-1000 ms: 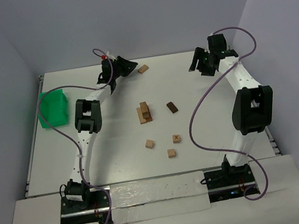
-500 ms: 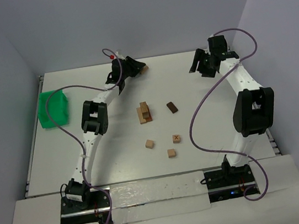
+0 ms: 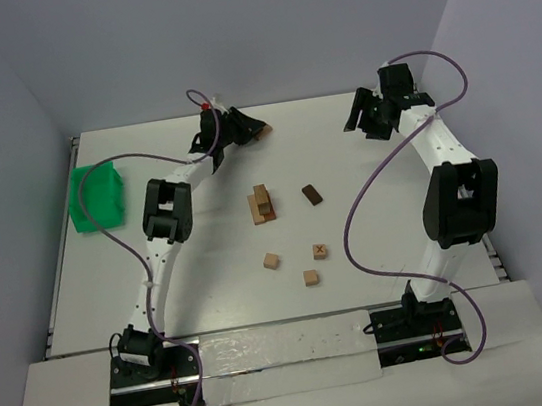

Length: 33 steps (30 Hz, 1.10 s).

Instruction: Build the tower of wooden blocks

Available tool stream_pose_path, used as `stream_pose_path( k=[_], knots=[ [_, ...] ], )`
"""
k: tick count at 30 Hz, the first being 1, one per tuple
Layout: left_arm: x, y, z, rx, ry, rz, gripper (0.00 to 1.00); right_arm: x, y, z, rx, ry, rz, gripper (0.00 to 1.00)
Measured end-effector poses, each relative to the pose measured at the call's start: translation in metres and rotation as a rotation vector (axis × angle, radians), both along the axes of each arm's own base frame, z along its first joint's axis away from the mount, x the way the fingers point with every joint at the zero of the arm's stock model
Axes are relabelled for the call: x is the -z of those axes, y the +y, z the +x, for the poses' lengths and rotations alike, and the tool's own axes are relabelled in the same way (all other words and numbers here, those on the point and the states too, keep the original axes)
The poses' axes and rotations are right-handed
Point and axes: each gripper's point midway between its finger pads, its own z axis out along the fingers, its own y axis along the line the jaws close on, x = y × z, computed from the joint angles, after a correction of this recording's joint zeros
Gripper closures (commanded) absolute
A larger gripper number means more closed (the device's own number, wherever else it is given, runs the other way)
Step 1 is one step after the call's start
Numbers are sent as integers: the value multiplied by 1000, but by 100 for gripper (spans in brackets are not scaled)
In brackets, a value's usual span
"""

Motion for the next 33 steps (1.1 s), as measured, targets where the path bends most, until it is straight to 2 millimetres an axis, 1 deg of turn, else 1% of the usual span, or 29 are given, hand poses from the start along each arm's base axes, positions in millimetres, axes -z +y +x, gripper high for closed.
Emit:
stream_pose_path(
  k=[9,14,17,21,25,26,28,30,33],
  knots=[
    [2,0,-58,105,105,58,66,-1,3,-1,-13,0,14,30],
    [3,6,-87,152,140,100,66,-1,6,-1,-34,-2,25,30],
    [3,15,-98,161,152,132,66,-2,8,-2,-43,-4,32,30],
    [6,27,-96,160,148,165,65,-5,9,-2,-49,-10,39,30],
    [15,52,-85,138,129,256,62,-7,11,-3,-56,-14,46,30],
    [15,59,-82,135,112,277,60,-7,11,-3,-57,-15,46,30],
    [12,70,-76,129,69,339,55,-8,12,-3,-59,-16,48,30],
    [5,77,-72,143,26,401,48,-9,12,-3,-60,-18,49,30],
    [-14,77,-65,192,-86,492,38,-11,12,-4,-65,-23,50,28]
  ],
)
